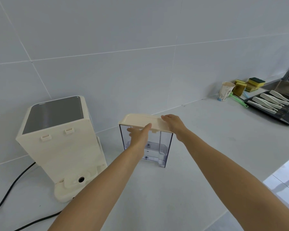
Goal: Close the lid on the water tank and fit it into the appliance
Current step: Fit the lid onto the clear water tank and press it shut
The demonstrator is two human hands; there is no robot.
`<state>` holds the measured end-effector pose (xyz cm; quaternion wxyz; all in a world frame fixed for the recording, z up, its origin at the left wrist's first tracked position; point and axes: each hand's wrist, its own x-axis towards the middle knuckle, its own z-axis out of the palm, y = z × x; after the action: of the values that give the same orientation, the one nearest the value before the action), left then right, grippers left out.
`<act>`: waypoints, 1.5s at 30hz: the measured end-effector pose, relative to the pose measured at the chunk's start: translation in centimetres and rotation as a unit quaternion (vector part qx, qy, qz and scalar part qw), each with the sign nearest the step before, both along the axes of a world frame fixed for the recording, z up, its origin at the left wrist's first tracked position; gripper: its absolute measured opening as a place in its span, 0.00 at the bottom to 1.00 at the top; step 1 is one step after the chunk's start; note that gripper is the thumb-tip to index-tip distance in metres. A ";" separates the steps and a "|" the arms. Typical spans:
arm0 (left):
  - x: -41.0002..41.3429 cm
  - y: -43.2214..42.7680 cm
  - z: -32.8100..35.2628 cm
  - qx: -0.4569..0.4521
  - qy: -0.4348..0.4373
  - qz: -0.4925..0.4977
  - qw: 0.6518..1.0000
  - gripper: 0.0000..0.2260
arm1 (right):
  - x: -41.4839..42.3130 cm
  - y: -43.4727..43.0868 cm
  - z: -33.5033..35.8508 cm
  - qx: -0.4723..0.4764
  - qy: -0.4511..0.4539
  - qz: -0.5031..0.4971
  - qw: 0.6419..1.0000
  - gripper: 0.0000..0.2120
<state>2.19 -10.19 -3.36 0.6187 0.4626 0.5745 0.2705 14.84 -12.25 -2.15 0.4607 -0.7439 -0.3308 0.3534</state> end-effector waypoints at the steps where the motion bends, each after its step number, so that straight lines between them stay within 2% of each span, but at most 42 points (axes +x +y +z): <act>1: 0.3 0.1 -0.1 0.003 0.002 0.005 1.000 0.41 | 0.0 0.0 -0.1 -0.001 -0.005 0.000 1.000 0.15; 5: 1.0 0.8 -0.3 0.019 -0.036 0.032 0.999 0.42 | 0.0 -0.4 -0.3 -0.009 -0.026 0.008 1.000 0.06; 11: 1.5 2.2 -0.4 0.037 -0.022 0.033 0.999 0.44 | -0.1 -1.6 -0.1 -0.030 -0.018 0.034 0.999 0.10; 15: 1.4 3.0 -0.1 0.065 -0.035 0.033 0.997 0.37 | -1.2 -2.5 -0.1 -0.050 -0.016 0.066 0.996 0.15; 20: 0.2 4.7 0.0 0.099 0.020 -0.101 0.990 0.34 | -2.7 -2.3 -0.4 -0.077 -0.057 0.084 0.992 0.16; 26: -1.7 5.9 1.3 0.128 0.060 -0.260 0.955 0.18 | -4.0 -2.0 -0.7 -0.075 0.039 0.097 0.992 0.14; 30: -2.7 6.5 1.9 0.125 0.103 -0.313 0.936 0.27 | -4.4 -2.0 -0.8 -0.079 0.074 0.143 0.984 0.13; 34: -3.3 6.3 2.2 0.152 0.148 -0.309 0.927 0.35 | -2.7 -1.3 -0.5 -0.091 -0.003 0.103 0.990 0.23; 36: -3.3 5.9 2.4 0.188 0.194 -0.276 0.922 0.39 | -1.6 -0.8 0.1 -0.080 -0.040 0.070 0.994 0.23; 39: -2.9 4.1 3.2 0.279 0.251 -0.235 0.897 0.33 | -0.7 0.1 1.4 -0.051 -0.087 0.071 0.992 0.27; 42: -2.9 2.5 3.2 0.353 0.267 -0.226 0.868 0.32 | -1.1 1.5 2.3 -0.037 -0.143 0.128 0.981 0.31; 45: -3.2 0.9 2.4 0.409 0.323 -0.251 0.816 0.30 | -1.8 3.4 2.3 -0.050 -0.213 0.192 0.957 0.29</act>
<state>-0.98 -9.34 -0.95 0.1980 0.8620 0.4416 0.1511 13.07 -8.88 0.18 0.2651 -0.7466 -0.5398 0.2843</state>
